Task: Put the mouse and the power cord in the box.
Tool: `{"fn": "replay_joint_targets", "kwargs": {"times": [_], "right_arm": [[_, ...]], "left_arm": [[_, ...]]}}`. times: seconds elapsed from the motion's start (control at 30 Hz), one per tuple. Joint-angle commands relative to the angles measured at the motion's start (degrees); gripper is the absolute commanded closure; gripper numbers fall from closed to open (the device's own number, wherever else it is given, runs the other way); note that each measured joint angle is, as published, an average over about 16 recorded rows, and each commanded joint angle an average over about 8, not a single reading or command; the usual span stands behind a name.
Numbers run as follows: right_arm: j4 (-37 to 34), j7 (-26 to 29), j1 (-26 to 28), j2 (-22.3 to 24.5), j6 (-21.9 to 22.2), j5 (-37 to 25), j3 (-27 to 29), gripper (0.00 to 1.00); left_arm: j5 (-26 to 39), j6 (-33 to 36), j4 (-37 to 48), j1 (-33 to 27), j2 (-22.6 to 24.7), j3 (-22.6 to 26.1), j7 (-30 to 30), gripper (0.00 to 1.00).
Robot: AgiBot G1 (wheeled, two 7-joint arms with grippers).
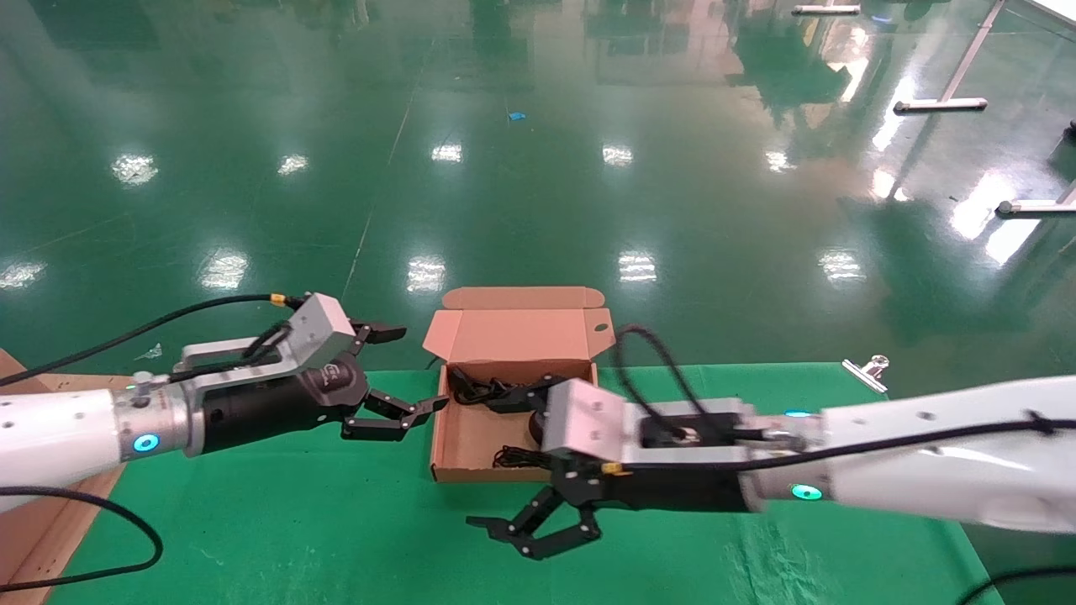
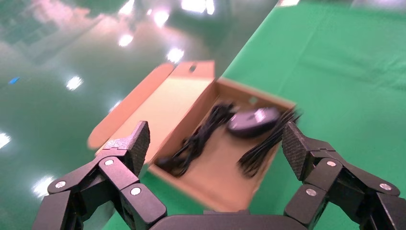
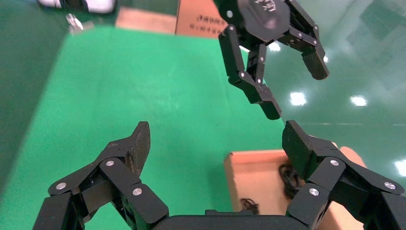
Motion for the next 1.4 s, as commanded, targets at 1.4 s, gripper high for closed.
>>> {"fn": "replay_joint_targets", "kwargs": {"times": [1.4], "right_arm": [[15.0, 15.5, -20.8, 22.5, -24.2, 20.0, 34.2, 0.0]], "left_arm": [[-20.6, 28.0, -38.0, 19.9, -18.6, -23.9, -19.6, 0.0]]}}
